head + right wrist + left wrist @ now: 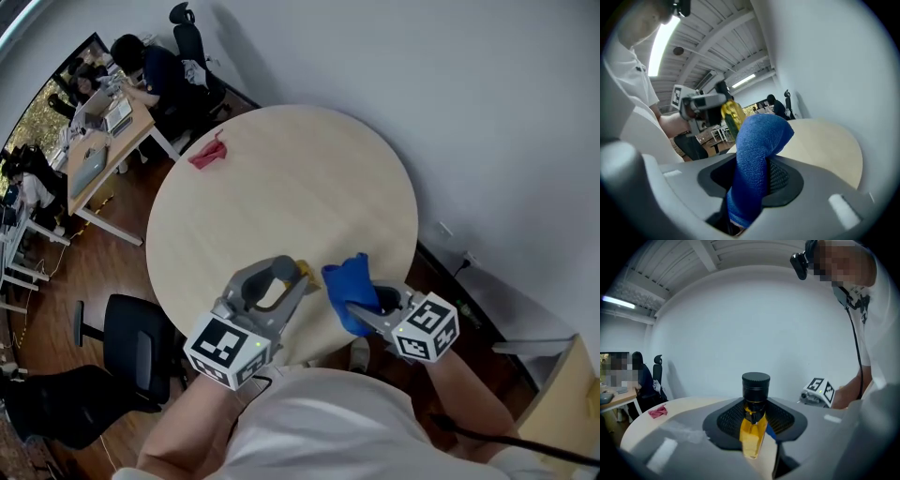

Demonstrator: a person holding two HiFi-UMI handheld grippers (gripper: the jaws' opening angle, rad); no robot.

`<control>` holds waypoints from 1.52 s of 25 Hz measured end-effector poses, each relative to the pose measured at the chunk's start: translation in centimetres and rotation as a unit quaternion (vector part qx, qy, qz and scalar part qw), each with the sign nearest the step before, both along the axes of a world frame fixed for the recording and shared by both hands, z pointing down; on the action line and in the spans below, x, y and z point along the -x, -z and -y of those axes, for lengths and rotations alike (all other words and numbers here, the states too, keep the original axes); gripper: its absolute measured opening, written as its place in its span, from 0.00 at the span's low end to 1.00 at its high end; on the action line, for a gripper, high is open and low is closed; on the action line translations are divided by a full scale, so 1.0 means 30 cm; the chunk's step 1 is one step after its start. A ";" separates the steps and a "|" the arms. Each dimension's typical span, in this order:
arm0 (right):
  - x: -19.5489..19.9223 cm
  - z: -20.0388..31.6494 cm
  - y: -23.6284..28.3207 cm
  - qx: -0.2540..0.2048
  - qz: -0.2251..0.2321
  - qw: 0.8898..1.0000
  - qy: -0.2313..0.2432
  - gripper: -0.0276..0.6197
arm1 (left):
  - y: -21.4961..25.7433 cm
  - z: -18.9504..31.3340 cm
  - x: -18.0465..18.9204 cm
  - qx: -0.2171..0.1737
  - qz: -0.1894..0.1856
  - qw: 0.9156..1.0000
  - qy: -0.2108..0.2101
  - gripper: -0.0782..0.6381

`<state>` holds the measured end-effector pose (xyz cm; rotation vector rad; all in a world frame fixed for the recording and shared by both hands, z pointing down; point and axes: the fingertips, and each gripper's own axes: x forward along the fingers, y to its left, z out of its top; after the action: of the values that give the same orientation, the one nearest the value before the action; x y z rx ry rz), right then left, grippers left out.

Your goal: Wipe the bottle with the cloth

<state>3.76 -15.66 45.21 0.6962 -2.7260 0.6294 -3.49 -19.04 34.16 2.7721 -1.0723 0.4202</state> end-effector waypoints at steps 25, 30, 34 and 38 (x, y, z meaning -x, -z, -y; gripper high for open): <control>-0.082 0.057 0.043 -0.061 -0.064 0.996 0.011 0.28 | 0.049 -0.022 -0.028 -0.005 -0.005 1.000 0.022 0.31; 0.019 0.073 0.379 -0.129 0.014 0.991 0.019 0.28 | 0.010 -0.037 -0.012 0.001 0.003 1.000 0.016 0.31; 0.081 0.077 0.315 -0.099 0.018 0.995 0.020 0.28 | 0.015 -0.061 -0.020 0.001 -0.002 1.000 0.011 0.31; 0.096 0.088 0.102 -0.030 0.011 0.999 0.010 0.28 | 0.036 -0.069 -0.004 -0.004 -0.010 1.000 0.004 0.31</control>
<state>0.87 -18.30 42.14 0.6804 -2.7781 0.5547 -3.37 -16.98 33.07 2.7720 -1.0809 0.3870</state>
